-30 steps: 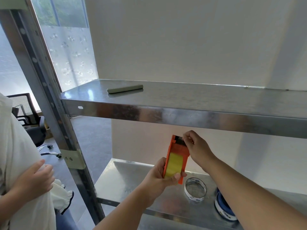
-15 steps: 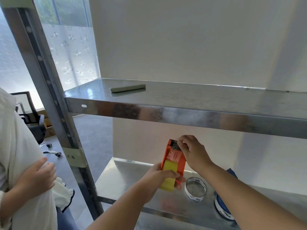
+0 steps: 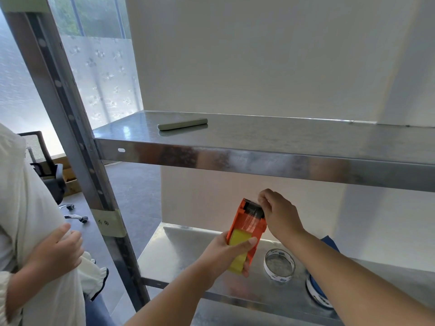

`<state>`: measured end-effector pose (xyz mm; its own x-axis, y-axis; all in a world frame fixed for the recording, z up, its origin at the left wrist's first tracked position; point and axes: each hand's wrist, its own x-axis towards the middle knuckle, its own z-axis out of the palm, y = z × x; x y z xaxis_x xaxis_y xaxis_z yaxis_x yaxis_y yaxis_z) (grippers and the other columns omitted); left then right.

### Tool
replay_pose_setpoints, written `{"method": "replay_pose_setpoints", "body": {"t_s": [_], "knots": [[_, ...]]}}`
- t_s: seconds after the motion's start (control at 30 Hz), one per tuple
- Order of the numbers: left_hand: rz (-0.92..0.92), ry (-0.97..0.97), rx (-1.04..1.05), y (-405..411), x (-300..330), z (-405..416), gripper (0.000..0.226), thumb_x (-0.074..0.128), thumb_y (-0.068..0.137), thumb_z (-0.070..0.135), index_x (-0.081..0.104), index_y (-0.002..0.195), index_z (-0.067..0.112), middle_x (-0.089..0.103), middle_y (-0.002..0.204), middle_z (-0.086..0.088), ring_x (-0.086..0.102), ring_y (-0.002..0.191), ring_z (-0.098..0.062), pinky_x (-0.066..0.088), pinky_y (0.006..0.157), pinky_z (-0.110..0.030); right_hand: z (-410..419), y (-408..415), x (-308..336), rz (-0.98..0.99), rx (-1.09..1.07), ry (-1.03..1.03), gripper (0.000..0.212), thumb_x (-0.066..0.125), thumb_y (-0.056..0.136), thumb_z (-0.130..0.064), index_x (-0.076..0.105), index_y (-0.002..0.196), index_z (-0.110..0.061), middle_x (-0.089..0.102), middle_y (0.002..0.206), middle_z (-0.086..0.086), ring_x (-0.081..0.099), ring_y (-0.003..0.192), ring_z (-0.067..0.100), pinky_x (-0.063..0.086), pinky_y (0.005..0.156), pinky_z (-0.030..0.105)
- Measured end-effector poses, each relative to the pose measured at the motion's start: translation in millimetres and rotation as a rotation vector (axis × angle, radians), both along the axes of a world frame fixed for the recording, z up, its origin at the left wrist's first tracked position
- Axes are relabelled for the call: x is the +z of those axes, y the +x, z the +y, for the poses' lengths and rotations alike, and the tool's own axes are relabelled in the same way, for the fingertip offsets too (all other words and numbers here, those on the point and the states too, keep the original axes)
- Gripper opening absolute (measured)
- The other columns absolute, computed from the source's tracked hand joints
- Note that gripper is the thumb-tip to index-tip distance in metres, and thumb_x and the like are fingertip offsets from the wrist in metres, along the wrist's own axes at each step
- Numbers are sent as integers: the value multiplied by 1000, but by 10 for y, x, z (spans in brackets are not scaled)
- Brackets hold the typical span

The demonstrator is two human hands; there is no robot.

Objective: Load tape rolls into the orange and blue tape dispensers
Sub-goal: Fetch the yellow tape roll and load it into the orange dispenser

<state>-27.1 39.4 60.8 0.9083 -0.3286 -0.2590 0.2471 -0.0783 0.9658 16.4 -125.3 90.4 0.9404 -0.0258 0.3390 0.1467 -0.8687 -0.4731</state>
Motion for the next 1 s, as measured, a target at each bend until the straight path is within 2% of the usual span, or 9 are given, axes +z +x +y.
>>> {"method": "replay_pose_setpoints", "body": {"t_s": [0.1,0.17,0.23,0.3,0.43,0.53,0.67,0.8,1.0], "knots": [[-5,15,8,-1,-14,28,27,71,80,44,60,99,29,70,86,4,67,74,-12,56,63,-20,32,6,-3,-13,-1,39,23,36,100,-27,54,98,-14,67,93,3,54,74,18,38,67,27],[-6,33,-1,1,-37,42,24,73,80,40,62,97,28,70,84,4,67,75,-13,57,64,-22,41,21,19,-23,-16,157,22,36,100,-25,53,93,-13,69,89,5,58,73,22,40,64,27],[3,35,-8,-16,-55,45,24,73,80,37,62,98,27,69,88,4,66,81,-12,57,68,-22,38,46,52,-16,-11,261,21,36,100,-24,51,89,-14,70,87,5,60,73,20,41,60,23],[11,43,-8,-23,-74,43,25,74,80,37,60,99,28,69,92,4,67,85,-12,56,71,-22,37,65,83,10,16,269,20,36,100,-24,51,89,-15,69,86,3,61,74,19,40,58,21],[25,8,-108,-17,-46,76,20,74,81,22,61,95,20,71,78,-3,68,63,-16,58,66,-22,22,72,127,63,20,339,18,39,99,-25,52,90,-18,68,78,2,62,72,21,44,62,27],[16,-19,-137,-7,-43,114,21,75,80,17,62,98,17,71,75,-3,68,60,-16,58,67,-24,8,70,159,86,14,430,17,43,98,-24,55,90,-17,65,74,-3,61,70,16,45,64,28],[-18,-32,-144,-5,-89,111,20,71,81,13,62,99,15,68,76,-7,64,57,-16,58,70,-27,-4,70,181,135,20,548,17,49,96,-22,62,92,-12,65,77,1,56,66,9,40,57,21],[-121,28,-112,-1,-120,128,6,64,83,9,62,84,15,63,64,-4,58,54,-14,55,65,-22,-20,101,173,199,9,750,16,56,93,-20,68,87,-11,65,78,3,58,72,14,44,64,23],[-209,56,-116,-37,-110,175,12,60,82,8,59,73,16,60,56,-1,55,50,-12,52,61,-21,-7,139,134,388,-58,951,12,65,86,-16,69,76,-10,68,82,12,58,76,22,48,81,37]]}}
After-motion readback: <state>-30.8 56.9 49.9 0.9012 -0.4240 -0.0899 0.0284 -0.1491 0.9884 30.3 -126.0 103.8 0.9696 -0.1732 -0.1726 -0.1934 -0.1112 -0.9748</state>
